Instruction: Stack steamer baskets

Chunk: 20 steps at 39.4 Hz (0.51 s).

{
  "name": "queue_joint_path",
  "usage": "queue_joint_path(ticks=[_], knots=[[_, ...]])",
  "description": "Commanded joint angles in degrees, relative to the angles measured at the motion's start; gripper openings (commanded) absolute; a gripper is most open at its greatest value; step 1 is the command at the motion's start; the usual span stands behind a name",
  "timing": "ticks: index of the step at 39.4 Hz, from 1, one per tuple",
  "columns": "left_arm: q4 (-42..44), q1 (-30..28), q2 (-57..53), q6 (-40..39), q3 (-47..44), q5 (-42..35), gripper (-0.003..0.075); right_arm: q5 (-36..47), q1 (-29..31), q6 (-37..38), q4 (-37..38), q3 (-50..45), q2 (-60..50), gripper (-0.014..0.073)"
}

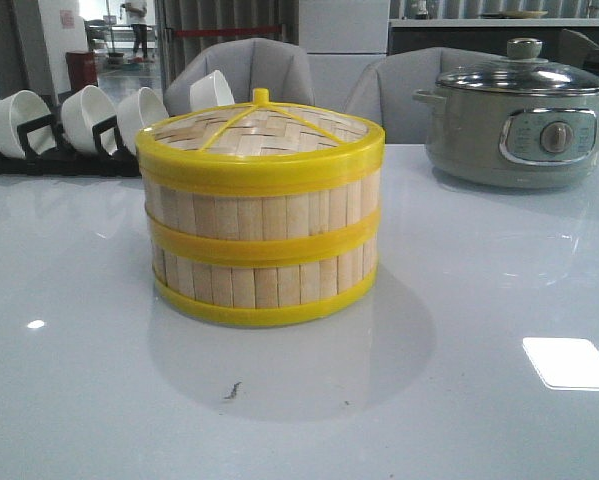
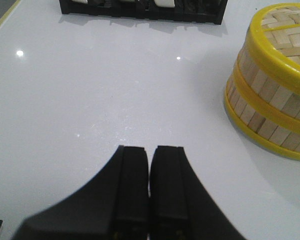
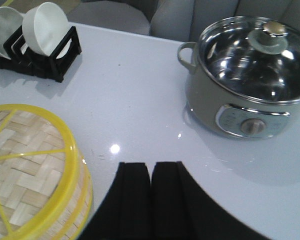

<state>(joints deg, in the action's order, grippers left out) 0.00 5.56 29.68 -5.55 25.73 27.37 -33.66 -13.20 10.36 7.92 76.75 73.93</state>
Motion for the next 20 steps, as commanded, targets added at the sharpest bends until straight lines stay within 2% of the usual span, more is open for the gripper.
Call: queue_joint_path(ticks=[1,9,20], knots=[[0.00,0.46,0.07,-0.47,1.73,-5.06,0.0085,10.38,3.46,-0.55,1.22,-8.28,-9.38,0.0055],[0.00,0.46,0.07,-0.47,1.73,-5.06,0.0085,17.71,11.89,-0.55,1.22,-30.22,-27.21,0.0055],[0.00,0.46,0.07,-0.47,1.73,-5.06,0.0085,19.79,17.93,-0.55,1.18,-48.92,-45.91,0.0055]])
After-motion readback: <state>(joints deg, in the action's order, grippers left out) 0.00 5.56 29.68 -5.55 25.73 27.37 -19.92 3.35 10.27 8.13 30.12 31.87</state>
